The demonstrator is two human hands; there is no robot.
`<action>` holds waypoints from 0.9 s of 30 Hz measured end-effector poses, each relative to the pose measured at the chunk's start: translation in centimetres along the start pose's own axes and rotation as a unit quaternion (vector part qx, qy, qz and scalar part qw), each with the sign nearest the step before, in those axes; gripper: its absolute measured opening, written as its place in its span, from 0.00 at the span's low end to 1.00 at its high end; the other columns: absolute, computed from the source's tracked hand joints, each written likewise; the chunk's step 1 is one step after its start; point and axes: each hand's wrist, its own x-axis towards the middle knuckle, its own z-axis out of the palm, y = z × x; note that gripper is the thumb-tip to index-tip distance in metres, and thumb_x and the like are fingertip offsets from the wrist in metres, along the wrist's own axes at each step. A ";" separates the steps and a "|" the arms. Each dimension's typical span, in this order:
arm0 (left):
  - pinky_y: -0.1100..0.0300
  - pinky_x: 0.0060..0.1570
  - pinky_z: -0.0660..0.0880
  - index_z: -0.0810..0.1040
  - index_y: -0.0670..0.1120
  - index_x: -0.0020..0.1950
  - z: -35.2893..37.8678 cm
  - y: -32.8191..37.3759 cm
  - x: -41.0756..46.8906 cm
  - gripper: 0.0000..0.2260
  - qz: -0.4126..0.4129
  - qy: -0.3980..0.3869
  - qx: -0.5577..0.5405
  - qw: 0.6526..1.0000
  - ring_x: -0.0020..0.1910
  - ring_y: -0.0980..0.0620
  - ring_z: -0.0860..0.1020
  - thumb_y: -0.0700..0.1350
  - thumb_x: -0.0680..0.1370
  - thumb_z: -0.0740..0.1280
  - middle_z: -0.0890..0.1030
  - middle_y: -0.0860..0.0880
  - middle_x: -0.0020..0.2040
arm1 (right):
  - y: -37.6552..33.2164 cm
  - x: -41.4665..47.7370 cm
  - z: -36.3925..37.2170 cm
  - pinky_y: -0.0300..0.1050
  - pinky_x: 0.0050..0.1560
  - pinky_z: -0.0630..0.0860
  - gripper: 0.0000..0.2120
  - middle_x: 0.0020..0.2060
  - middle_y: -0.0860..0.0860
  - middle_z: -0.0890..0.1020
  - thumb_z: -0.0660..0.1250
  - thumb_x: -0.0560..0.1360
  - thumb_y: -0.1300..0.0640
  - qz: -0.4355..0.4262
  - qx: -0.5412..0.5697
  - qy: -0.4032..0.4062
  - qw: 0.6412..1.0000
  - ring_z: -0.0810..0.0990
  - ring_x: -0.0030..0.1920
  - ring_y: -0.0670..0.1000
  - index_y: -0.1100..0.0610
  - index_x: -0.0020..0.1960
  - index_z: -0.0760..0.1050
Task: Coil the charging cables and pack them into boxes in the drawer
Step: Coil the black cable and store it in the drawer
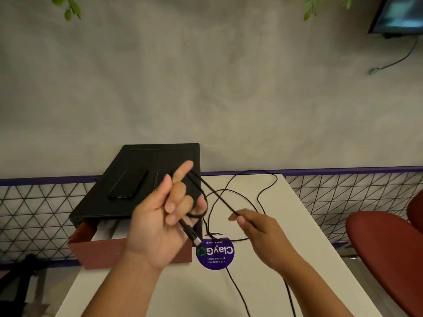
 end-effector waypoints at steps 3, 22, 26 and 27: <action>0.50 0.54 0.78 0.70 0.43 0.67 0.5 0.1 0.2 0.26 0.049 0.030 0.073 0.996 0.19 0.58 0.66 0.47 0.69 0.64 0.67 0.53 0.22 | 0.9 -0.9 1.1 0.30 0.41 0.72 0.09 0.44 0.45 0.82 0.59 0.79 0.51 0.027 -0.011 -0.093 0.995 0.78 0.41 0.36 0.46 0.51 0.78; 0.62 0.41 0.73 0.79 0.46 0.43 -1.4 -4.1 -1.9 0.20 -0.140 -0.066 0.352 0.923 0.22 0.57 0.66 0.59 0.77 0.55 0.66 0.54 0.22 | -3.8 -1.6 -2.0 0.28 0.29 0.67 0.12 0.26 0.38 0.76 0.74 0.67 0.55 -0.080 0.061 0.053 0.993 0.74 0.29 0.38 0.42 0.36 0.73; 0.58 0.30 0.73 0.74 0.46 0.28 -0.7 -4.2 -2.1 0.15 -0.170 -0.073 0.176 0.967 0.15 0.58 0.57 0.56 0.69 0.63 0.60 0.54 0.18 | -4.2 -1.4 -0.9 0.30 0.34 0.69 0.10 0.34 0.37 0.77 0.65 0.70 0.36 -0.133 0.051 0.048 0.989 0.74 0.35 0.40 0.39 0.46 0.71; 0.58 0.29 0.73 0.73 0.46 0.27 -0.6 -4.3 -2.2 0.16 -0.177 -0.073 0.132 0.973 0.14 0.59 0.57 0.56 0.68 0.66 0.60 0.54 0.17 | -4.3 -1.4 -0.5 0.30 0.36 0.69 0.09 0.37 0.37 0.77 0.61 0.71 0.36 -0.145 0.044 0.046 0.987 0.75 0.37 0.41 0.38 0.47 0.70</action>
